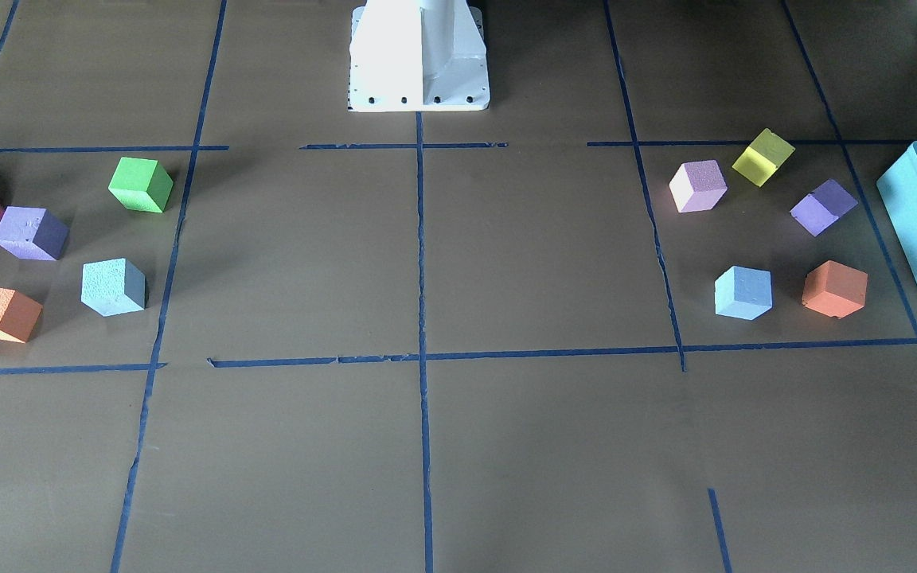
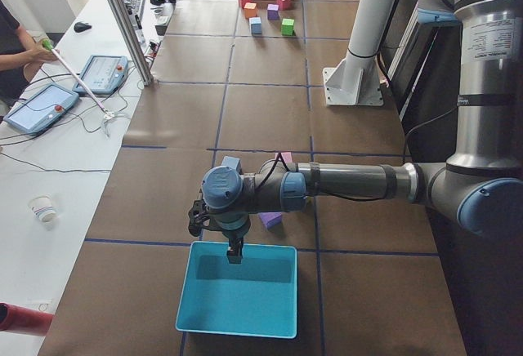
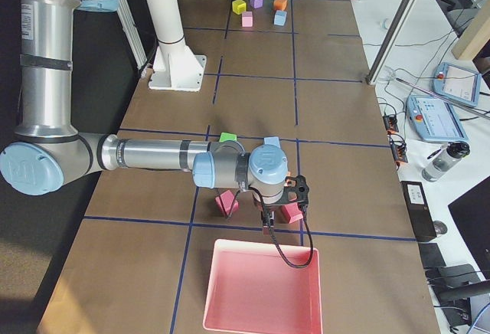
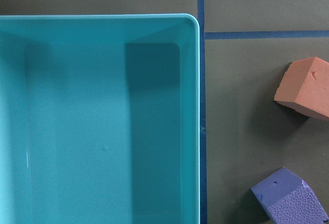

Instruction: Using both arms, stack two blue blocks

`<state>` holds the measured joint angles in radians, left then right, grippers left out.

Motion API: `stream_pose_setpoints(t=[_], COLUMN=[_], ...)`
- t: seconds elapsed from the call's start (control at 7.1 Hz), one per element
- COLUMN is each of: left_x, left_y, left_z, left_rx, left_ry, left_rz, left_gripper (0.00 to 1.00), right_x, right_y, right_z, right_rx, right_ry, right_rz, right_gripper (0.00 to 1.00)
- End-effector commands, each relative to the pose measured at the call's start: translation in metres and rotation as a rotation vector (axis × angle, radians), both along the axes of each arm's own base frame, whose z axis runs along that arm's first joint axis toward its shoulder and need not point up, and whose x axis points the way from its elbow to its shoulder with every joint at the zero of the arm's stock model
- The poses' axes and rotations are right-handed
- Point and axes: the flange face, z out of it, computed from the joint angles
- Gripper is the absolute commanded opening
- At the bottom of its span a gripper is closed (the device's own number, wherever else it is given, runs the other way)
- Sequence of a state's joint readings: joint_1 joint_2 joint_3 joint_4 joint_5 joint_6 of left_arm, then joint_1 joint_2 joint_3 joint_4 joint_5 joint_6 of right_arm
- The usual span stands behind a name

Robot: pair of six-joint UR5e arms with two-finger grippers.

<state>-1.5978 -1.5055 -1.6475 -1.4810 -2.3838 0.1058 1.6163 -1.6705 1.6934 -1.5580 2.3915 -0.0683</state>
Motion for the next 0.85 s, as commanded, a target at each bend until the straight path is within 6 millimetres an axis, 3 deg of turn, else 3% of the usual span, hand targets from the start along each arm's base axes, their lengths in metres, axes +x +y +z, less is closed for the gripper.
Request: stream_pose_setpoints(t=[0.0, 0.42, 0.56, 0.7], left_x=[0.000, 0.000, 0.000, 0.000], left_y=[0.000, 0.000, 0.001, 0.000], left_z=[0.000, 0.000, 0.000, 0.000], left_rx=[0.002, 0.002, 0.002, 0.003], left_ry=[0.000, 0.000, 0.000, -0.005], left_rz=[0.001, 0.001, 0.001, 0.001], left_gripper=[1.00, 1.00, 1.00, 1.00], right_x=[0.000, -0.002, -0.002, -0.022], right_y=[-0.002, -0.016, -0.020, -0.034], right_z=[-0.002, -0.017, -0.031, -0.054], right_rx=[0.005, 0.037, 0.067, 0.107], right_ry=[0.000, 0.000, -0.004, -0.005], right_rz=[-0.002, -0.005, -0.012, -0.050], right_gripper=[1.00, 1.00, 1.00, 1.00])
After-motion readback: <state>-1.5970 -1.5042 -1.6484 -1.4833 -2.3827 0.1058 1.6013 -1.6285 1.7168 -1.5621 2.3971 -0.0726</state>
